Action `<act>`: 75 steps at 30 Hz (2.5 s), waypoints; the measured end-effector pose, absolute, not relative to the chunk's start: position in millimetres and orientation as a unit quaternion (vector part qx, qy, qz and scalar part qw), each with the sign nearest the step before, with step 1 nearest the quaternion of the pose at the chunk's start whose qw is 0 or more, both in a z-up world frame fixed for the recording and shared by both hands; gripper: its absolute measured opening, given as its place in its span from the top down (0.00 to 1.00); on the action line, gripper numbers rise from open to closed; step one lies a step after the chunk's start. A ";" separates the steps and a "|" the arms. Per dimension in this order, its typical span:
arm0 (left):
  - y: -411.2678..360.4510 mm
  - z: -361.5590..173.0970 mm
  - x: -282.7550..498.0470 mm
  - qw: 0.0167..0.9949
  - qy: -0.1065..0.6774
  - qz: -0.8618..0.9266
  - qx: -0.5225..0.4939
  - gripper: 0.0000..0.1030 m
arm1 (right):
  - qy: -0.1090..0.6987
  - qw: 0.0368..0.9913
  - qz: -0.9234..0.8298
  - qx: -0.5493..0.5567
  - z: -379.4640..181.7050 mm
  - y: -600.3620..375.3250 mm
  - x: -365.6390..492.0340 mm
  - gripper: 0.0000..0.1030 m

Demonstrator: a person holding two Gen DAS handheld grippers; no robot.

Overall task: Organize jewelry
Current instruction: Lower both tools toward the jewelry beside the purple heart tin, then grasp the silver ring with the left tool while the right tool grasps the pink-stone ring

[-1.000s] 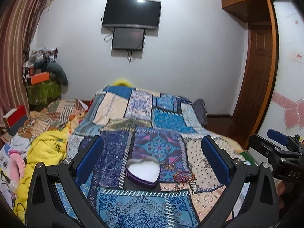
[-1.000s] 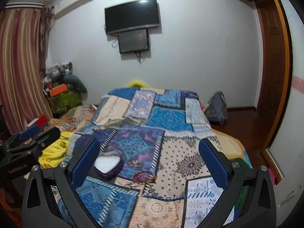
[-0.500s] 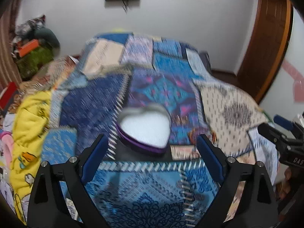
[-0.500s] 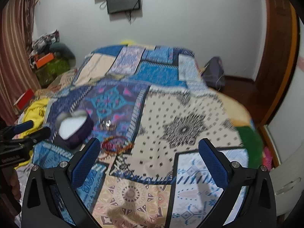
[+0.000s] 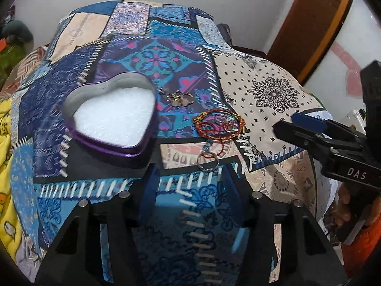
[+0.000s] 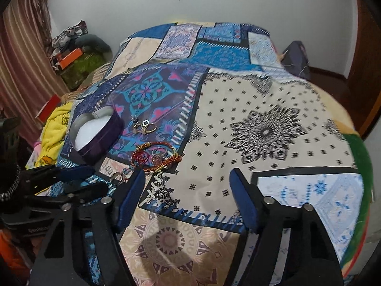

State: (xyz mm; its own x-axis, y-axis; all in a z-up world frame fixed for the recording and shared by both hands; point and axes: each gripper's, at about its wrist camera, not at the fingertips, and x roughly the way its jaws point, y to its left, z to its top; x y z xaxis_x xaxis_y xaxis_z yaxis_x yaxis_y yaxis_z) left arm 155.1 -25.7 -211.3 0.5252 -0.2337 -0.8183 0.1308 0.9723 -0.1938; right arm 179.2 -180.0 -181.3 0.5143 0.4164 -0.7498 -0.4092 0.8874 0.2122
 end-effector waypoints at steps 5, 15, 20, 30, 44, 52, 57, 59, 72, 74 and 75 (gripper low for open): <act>-32.9 -215.1 161.8 0.869 0.478 -0.124 -0.042 0.63 | 0.443 0.857 0.262 0.001 -188.0 -173.0 186.9 0.45; -36.8 -222.0 168.8 0.874 0.465 -0.135 -0.031 0.80 | 0.471 0.827 0.307 -0.015 -208.4 -151.1 207.2 0.60; -33.9 -220.7 169.3 0.874 0.464 -0.136 -0.043 0.80 | 0.473 0.824 0.310 -0.022 -214.0 -146.5 207.1 0.76; -24.7 -209.0 165.0 0.884 0.451 -0.113 -0.047 0.80 | 0.465 0.834 0.296 -0.021 -213.1 -149.5 205.5 0.97; -9.3 -183.0 149.7 0.903 0.418 -0.085 -0.053 0.80 | 0.427 0.858 0.285 -0.013 -176.4 -155.3 199.6 0.96; 0.3 -178.6 146.6 0.906 0.411 -0.079 -0.056 0.80 | 0.462 0.833 0.305 -0.012 -194.5 -136.0 212.9 0.95; 4.0 -183.3 147.7 0.905 0.414 -0.079 -0.057 0.80 | 0.466 0.830 0.306 -0.028 -202.0 -129.7 213.1 0.87; 3.2 -183.2 148.7 0.905 0.413 -0.080 -0.057 0.80 | 0.465 0.832 0.299 -0.037 -201.1 -129.0 213.5 0.76; 4.4 -181.9 149.1 0.906 0.412 -0.080 -0.058 0.80 | 0.449 0.843 0.291 -0.058 -201.4 -131.2 210.1 0.75; 4.2 -179.9 147.7 0.906 0.411 -0.081 -0.056 0.80 | 0.443 0.845 0.294 -0.058 -198.1 -130.6 209.7 0.76; 3.9 -178.9 147.3 0.907 0.409 -0.080 -0.055 0.80 | 0.440 0.846 0.295 -0.060 -196.9 -129.9 209.2 0.76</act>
